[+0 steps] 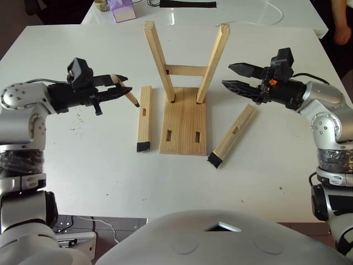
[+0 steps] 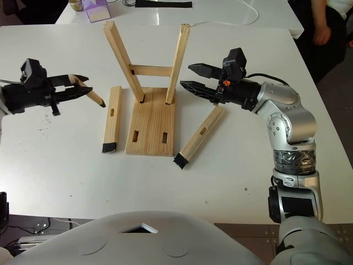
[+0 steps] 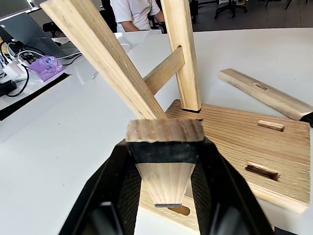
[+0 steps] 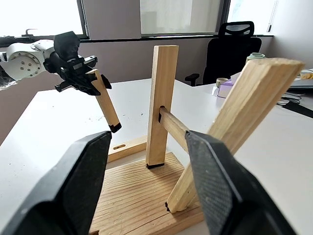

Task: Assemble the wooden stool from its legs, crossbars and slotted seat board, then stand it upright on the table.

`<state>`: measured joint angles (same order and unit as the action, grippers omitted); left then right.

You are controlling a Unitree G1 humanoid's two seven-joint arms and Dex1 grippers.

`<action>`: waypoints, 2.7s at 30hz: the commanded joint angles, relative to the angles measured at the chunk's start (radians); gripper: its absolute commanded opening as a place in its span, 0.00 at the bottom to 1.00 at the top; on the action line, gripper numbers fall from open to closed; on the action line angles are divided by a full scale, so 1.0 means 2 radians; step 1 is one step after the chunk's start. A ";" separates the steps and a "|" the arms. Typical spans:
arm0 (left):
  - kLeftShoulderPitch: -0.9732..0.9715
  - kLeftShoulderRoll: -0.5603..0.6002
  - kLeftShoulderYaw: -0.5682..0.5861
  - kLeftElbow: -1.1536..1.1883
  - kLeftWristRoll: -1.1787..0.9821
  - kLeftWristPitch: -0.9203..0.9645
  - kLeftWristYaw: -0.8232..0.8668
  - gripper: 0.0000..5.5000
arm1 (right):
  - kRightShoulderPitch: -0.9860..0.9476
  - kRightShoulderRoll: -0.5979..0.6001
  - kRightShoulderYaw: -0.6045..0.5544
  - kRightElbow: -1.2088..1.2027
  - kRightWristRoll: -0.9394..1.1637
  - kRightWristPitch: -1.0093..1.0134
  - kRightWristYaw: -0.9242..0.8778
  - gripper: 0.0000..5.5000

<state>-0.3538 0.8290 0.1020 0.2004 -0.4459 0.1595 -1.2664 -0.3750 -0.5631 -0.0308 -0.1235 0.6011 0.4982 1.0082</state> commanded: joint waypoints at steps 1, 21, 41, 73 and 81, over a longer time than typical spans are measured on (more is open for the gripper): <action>-0.029 -0.022 -0.028 0.063 0.038 -0.048 -0.010 0.24 | -0.024 -0.001 0.007 0.017 -0.012 -0.009 0.008 0.51; 0.001 -0.015 -0.030 0.058 0.054 -0.091 -0.039 0.24 | -0.014 0.003 0.011 0.014 -0.012 -0.011 0.009 0.51; 0.015 -0.022 -0.035 0.039 0.061 -0.106 -0.035 0.24 | -0.037 0.007 0.027 0.036 -0.017 -0.010 0.034 0.51; 0.050 -0.006 -0.057 0.008 0.036 -0.052 -0.076 0.24 | 0.015 0.019 0.016 -0.013 0.003 0.025 -0.004 0.51; 0.028 -0.012 -0.094 0.068 0.066 -0.060 -0.088 0.24 | 0.047 0.041 0.016 -0.042 0.004 0.029 -0.032 0.51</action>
<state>-0.3322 0.8071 -0.0351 0.2847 -0.4008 0.0352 -1.4433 -0.2983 -0.4919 0.0005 -0.1824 0.5918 0.5471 0.9623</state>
